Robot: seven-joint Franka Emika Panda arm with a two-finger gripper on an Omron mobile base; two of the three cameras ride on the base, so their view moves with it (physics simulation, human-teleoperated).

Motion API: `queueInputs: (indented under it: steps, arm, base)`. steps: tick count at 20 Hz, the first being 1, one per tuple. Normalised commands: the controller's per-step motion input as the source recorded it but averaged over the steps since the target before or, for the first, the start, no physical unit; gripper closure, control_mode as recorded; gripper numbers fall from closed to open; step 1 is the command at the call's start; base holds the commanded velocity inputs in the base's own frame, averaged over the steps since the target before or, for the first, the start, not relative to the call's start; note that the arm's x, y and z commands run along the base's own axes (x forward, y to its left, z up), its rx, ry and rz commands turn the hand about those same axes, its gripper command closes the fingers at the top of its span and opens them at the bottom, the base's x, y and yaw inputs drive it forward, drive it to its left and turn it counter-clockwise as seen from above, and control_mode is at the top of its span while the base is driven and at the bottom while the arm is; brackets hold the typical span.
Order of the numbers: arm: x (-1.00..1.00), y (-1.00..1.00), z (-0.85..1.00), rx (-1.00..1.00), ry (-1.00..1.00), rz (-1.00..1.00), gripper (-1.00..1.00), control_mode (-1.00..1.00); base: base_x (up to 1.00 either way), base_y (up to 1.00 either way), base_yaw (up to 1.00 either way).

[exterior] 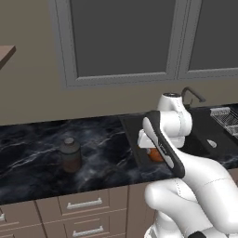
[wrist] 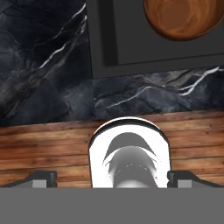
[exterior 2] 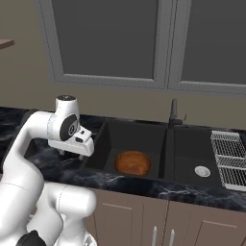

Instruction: Place the bowl in the left basin and the jug in the right basin of the sink.

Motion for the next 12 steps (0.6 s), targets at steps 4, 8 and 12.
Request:
queueInputs:
  steps: [4, 8, 12]
  arm:
    - [0.23, 0.34, 0.08, -0.02, 0.02, 0.04, -1.0, -1.0]
    - [0.46, 0.44, 0.14, -0.02, 0.06, 0.13, -1.0, -1.0]
    - [0.42, 0.44, 0.23, -0.09, 0.05, 0.14, -1.0, -1.0]
  base:
    - [0.0, 0.0, 0.0]
    - [0.0, 0.0, 0.0]
    - [0.0, 0.0, 0.0]
